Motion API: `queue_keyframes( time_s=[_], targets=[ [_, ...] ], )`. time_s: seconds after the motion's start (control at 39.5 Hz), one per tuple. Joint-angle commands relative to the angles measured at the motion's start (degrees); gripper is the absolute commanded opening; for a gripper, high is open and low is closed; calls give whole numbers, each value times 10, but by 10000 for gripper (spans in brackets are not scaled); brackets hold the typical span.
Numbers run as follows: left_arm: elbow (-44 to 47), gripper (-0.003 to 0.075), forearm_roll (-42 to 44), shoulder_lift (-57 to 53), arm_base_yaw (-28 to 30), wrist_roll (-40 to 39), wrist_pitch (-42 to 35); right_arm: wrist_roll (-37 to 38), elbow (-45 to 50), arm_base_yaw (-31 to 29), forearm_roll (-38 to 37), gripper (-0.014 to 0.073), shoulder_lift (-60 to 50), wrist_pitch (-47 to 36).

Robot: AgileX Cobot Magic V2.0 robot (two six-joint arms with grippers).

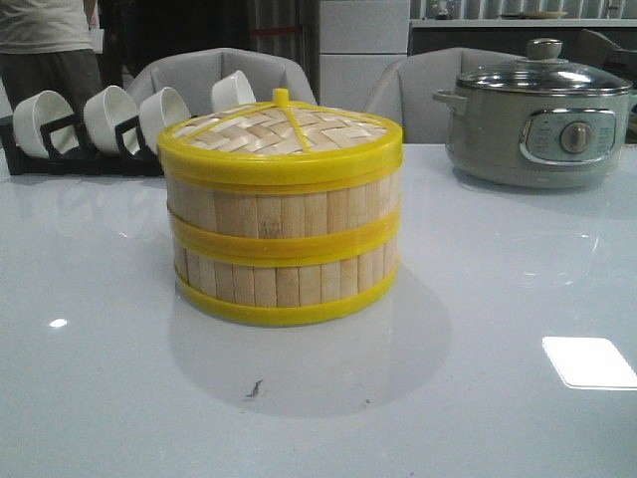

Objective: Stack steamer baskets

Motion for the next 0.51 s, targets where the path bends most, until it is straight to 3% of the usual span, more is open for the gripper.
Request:
queue_keyframes(
  time_s=[0.0, 0.15, 0.2, 0.48],
  targets=[
    [26, 94, -9, -24, 2, 2, -71, -3, -18, -4, -7, 56, 1, -48],
    [87, 94, -31, -74, 2, 2, -88, -3, -18, -4, -7, 56, 1, -48],
    [84, 94, -31, -82, 2, 2, -51, -3, -18, -4, -7, 56, 1, -48],
    [85, 94, -31, -81, 2, 2, -54, -3, -18, -4, -7, 56, 3, -48]
  ],
)
